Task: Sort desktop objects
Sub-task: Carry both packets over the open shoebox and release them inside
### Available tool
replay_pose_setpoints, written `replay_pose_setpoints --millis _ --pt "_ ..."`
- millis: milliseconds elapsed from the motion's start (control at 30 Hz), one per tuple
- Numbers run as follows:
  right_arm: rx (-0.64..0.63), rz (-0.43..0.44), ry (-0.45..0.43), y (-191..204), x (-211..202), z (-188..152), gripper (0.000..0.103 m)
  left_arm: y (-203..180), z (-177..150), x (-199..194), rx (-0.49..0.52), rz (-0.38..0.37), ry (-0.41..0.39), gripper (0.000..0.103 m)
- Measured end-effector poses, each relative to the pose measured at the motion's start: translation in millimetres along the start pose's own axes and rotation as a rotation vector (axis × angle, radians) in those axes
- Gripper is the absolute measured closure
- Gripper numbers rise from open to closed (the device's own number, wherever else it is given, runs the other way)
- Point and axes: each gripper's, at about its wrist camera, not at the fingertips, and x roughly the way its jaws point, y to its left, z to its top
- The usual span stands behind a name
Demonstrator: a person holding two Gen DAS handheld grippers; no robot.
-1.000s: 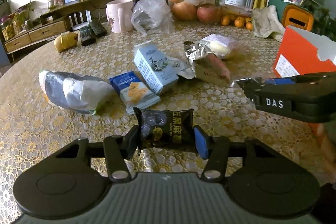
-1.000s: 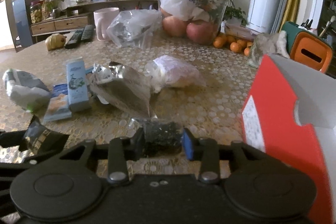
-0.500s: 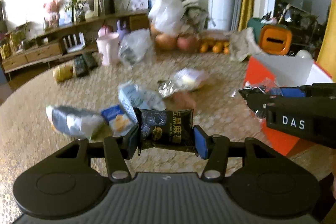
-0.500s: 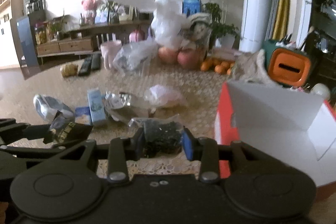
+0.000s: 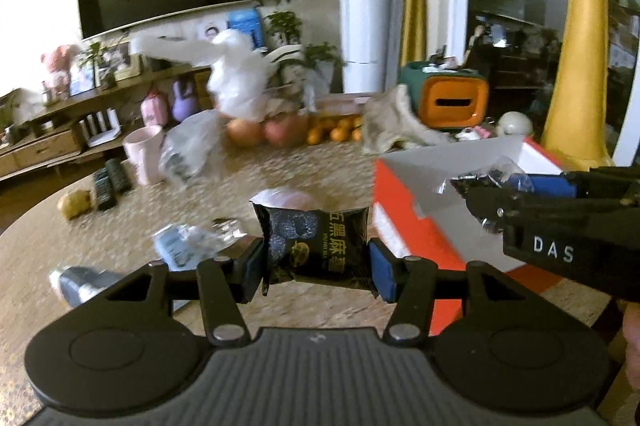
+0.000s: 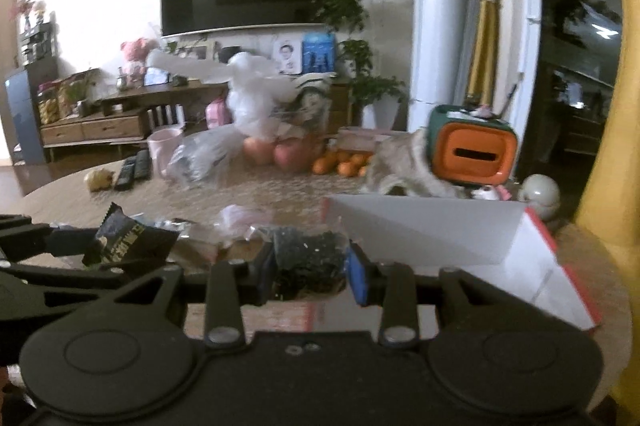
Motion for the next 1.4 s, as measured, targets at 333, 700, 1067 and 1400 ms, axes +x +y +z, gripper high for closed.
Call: replay_pose_setpoints --millis 333,700,1067,1400 --pt "0.041 -0.096 0.017 -61.8 9.4 -8.2 0.067 -53.6 28.0 39.4 0.068 -0.088 0.010 0.049" --pt "0.016 -0.171 0.114 -107.6 51.2 -19.5 0.067 -120.0 38.7 105.0 0.242 -0.221 0.115 0.049" --pt "0.048 -0.167 0.291 -142.1 95.4 -33.2 0.067 -141.1 44.5 177.4 0.260 -0.259 0.330 0.049" --pt "0.033 -0.160 0.427 -150.5 113.3 -42.0 0.067 -151.6 42.3 202.3 0.340 -0.231 0.426 0.047"
